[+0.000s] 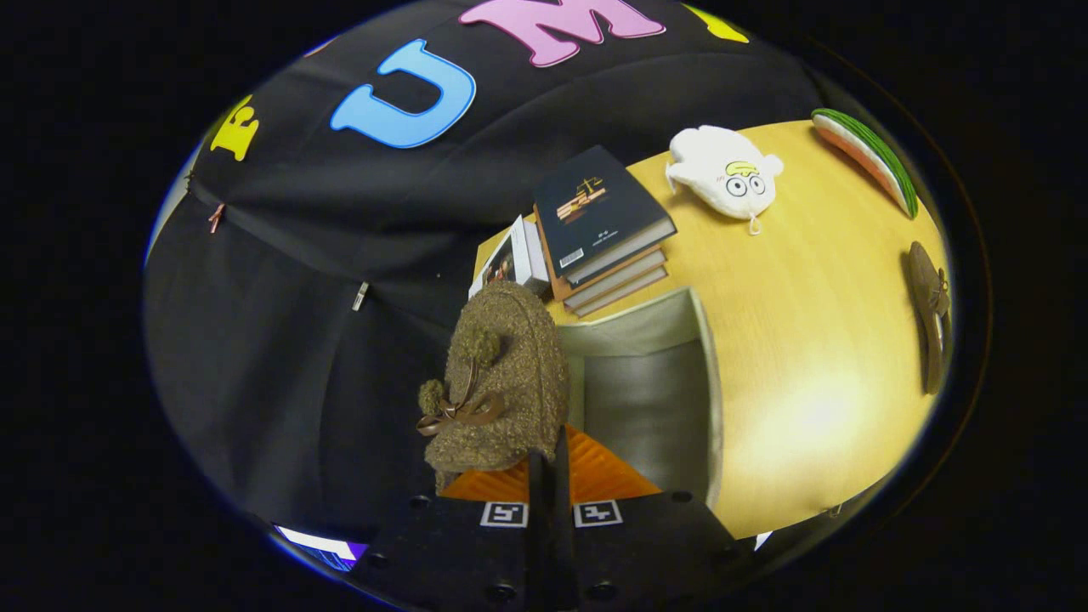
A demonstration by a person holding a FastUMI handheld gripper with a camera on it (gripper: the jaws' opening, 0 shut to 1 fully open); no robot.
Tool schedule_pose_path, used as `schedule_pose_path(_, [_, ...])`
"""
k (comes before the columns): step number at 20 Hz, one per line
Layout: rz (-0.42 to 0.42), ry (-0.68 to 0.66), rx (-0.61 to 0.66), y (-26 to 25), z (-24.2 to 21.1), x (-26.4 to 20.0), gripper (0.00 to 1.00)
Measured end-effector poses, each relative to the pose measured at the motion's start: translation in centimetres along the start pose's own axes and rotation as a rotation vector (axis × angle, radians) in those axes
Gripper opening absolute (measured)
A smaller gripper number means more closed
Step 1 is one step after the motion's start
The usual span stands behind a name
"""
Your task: Open the storage box then place both shoes into the box .Put the left shoe in first, then the right shoe, with the right side of both shoes facing outward in a uniform manner.
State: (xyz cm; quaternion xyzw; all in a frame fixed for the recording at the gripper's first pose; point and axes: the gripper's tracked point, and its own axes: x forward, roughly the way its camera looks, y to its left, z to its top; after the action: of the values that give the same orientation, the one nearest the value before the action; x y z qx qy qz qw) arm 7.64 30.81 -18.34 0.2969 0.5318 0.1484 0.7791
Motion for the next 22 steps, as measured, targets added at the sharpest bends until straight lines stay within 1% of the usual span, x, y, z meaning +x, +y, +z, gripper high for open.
schedule_pose_path(3, [-0.056,-0.004,-0.013,-0.9,-1.2,1.9,0.05])
schedule_pose_path(6, [-0.095,0.001,0.007,-1.9,-2.2,3.4,0.05])
schedule_pose_path(11, [-0.144,0.025,0.052,-2.7,-3.1,5.4,0.05])
schedule_pose_path(12, [-0.127,0.03,0.061,-2.1,-3.1,5.7,0.06])
schedule_pose_path(13, [-0.11,0.038,0.069,-1.5,-3.1,5.6,0.12])
schedule_pose_path(15, [-0.077,0.071,0.061,-0.4,-4.2,5.8,0.56])
schedule_pose_path(16, [-0.03,0.067,0.064,0.9,-4.1,5.1,0.78])
schedule_pose_path(17, [-0.006,0.052,0.067,1.5,-3.7,4.4,1.0])
schedule_pose_path(20, [0.061,-0.005,0.062,2.9,-1.7,1.3,0.98])
schedule_pose_path(22, [0.087,-0.055,0.031,2.7,0.3,-1.5,0.98])
